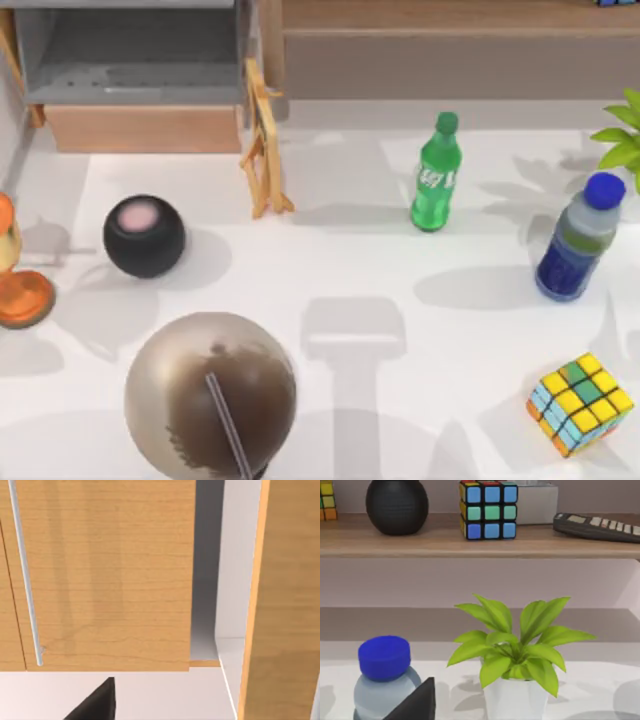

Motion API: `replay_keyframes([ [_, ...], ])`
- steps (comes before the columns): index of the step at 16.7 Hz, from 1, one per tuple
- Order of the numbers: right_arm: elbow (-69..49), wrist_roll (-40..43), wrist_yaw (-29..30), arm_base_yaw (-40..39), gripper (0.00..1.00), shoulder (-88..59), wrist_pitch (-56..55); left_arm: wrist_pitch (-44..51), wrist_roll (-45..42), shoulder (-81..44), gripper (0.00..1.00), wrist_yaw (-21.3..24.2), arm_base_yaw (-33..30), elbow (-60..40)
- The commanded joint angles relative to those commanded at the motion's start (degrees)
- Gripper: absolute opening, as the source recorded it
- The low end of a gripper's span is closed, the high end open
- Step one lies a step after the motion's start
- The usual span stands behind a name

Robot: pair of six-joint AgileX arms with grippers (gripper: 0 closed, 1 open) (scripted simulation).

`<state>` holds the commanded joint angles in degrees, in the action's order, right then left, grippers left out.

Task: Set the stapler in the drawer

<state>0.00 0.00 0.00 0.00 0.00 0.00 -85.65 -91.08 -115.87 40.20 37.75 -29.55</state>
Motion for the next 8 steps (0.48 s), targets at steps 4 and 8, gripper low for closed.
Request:
replay_keyframes([
  [4,0.0,0.0,0.0,0.0,1.00,0.0,0.0,0.0,0.0,0.0,0.85,0.0,0.0,0.0],
  [8,0.0,0.0,0.0,0.0,1.00,0.0,0.0,0.0,0.0,0.0,0.55,0.0,0.0,0.0],
])
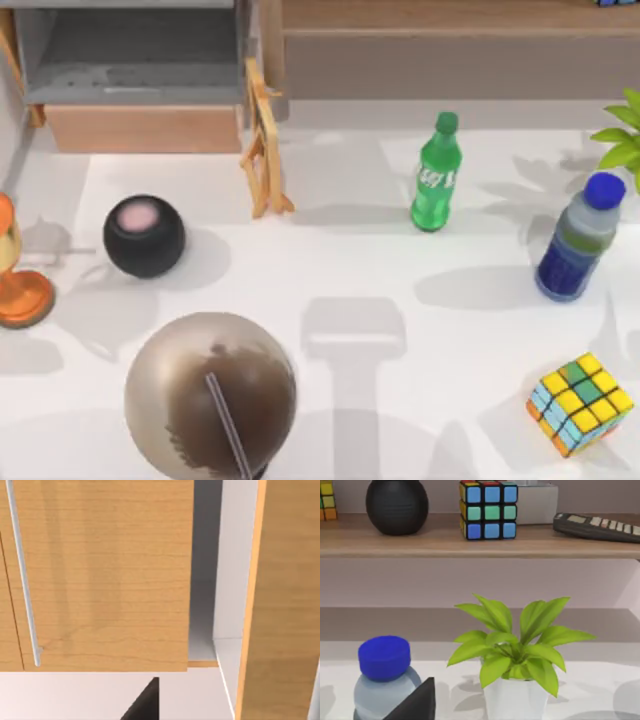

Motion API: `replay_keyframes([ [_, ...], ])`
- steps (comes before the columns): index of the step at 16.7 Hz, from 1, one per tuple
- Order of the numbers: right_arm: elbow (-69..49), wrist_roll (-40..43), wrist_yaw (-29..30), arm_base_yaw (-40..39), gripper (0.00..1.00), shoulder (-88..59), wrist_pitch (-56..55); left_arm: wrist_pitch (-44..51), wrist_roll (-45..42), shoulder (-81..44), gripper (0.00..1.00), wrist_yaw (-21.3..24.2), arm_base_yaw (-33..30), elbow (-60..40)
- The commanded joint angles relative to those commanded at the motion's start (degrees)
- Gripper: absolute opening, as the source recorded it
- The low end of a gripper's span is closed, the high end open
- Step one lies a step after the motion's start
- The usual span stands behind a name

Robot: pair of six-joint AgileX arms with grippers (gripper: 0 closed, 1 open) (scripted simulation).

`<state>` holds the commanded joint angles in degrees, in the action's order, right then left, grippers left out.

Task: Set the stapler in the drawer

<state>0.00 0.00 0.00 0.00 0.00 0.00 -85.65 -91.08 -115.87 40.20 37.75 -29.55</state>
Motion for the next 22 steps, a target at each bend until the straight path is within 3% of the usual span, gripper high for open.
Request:
replay_keyframes([
  [7,0.0,0.0,0.0,0.0,1.00,0.0,0.0,0.0,0.0,0.0,0.02,0.0,0.0,0.0],
  [17,0.0,0.0,0.0,0.0,1.00,0.0,0.0,0.6,0.2,-0.7,0.00,-0.1,0.0,-0.1],
  [22,0.0,0.0,0.0,0.0,1.00,0.0,0.0,4.7,0.4,-3.8,0.00,-4.2,-4.0,-7.7],
])
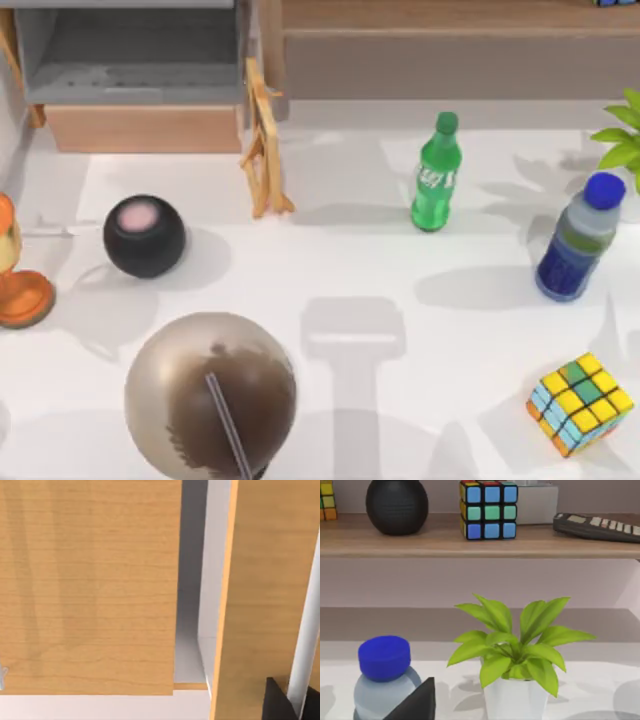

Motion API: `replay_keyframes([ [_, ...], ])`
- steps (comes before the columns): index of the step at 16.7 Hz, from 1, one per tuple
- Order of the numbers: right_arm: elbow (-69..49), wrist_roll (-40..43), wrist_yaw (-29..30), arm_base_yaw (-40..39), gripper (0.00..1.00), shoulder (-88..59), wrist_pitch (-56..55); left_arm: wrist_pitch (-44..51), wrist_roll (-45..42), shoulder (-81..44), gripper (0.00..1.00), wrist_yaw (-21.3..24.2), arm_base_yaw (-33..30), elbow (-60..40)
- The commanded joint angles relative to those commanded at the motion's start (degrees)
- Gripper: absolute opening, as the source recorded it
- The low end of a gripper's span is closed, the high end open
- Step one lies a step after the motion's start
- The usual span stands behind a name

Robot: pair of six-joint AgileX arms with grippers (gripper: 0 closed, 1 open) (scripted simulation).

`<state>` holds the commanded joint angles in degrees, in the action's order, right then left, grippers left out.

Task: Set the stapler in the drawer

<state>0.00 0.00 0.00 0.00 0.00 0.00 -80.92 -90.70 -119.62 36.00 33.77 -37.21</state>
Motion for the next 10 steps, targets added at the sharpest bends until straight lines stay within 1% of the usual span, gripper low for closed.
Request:
replay_keyframes([
  [3,0.0,0.0,0.0,0.0,1.00,0.0,0.0,2.6,0.1,-1.8,0.00,-2.4,-2.6,-4.4],
  [8,0.0,0.0,0.0,0.0,1.00,0.0,0.0,3.1,0.2,-2.2,0.00,-2.6,-2.6,-4.7],
  [10,0.0,0.0,0.0,0.0,1.00,0.0,0.0,4.0,0.2,-3.0,0.00,-3.2,-3.2,-6.5],
])
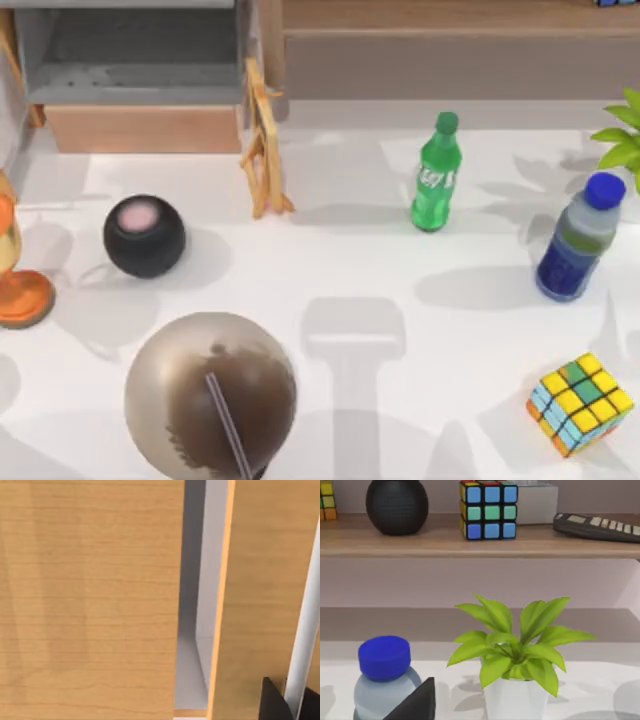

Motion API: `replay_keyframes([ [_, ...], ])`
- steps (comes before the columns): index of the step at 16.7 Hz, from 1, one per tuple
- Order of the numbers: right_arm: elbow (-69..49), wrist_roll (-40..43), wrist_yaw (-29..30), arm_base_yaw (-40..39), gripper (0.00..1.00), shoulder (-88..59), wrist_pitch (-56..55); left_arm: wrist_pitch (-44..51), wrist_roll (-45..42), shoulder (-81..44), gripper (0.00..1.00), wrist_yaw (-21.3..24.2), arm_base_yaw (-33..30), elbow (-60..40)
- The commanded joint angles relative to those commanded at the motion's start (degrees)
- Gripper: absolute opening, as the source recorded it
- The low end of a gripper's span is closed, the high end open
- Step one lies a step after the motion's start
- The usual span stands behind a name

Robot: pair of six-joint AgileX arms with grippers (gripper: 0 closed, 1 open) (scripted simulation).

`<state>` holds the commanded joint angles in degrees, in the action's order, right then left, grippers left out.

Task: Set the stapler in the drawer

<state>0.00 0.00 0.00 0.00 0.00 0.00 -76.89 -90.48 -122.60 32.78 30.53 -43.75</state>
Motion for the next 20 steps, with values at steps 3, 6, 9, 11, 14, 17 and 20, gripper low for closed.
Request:
replay_keyframes([
  [3,0.0,0.0,0.0,0.0,1.00,0.0,0.0,2.5,0.0,-2.1,0.00,-1.8,-1.6,-4.8],
  [6,0.0,0.0,0.0,0.0,1.00,0.0,0.0,5.4,0.2,-4.4,0.00,-3.6,-3.5,-10.0],
  [9,0.0,0.0,0.0,0.0,1.00,0.0,0.0,6.7,0.2,-5.3,0.00,-4.4,-4.4,-12.2],
  [11,0.0,0.0,0.0,0.0,1.00,0.0,0.0,6.7,0.2,-5.3,0.00,-4.4,-4.4,-12.2],
  [14,0.0,0.0,0.0,0.0,1.00,0.0,0.0,7.3,0.3,-5.7,0.00,-4.6,-4.3,-12.9],
  [17,0.0,0.0,0.0,0.0,1.00,0.0,0.0,9.8,0.2,-8.2,0.00,-5.9,-5.4,-18.2],
  [20,0.0,0.0,0.0,0.0,1.00,0.0,0.0,13.4,0.4,-11.1,0.00,-7.4,-7.1,-25.0],
])
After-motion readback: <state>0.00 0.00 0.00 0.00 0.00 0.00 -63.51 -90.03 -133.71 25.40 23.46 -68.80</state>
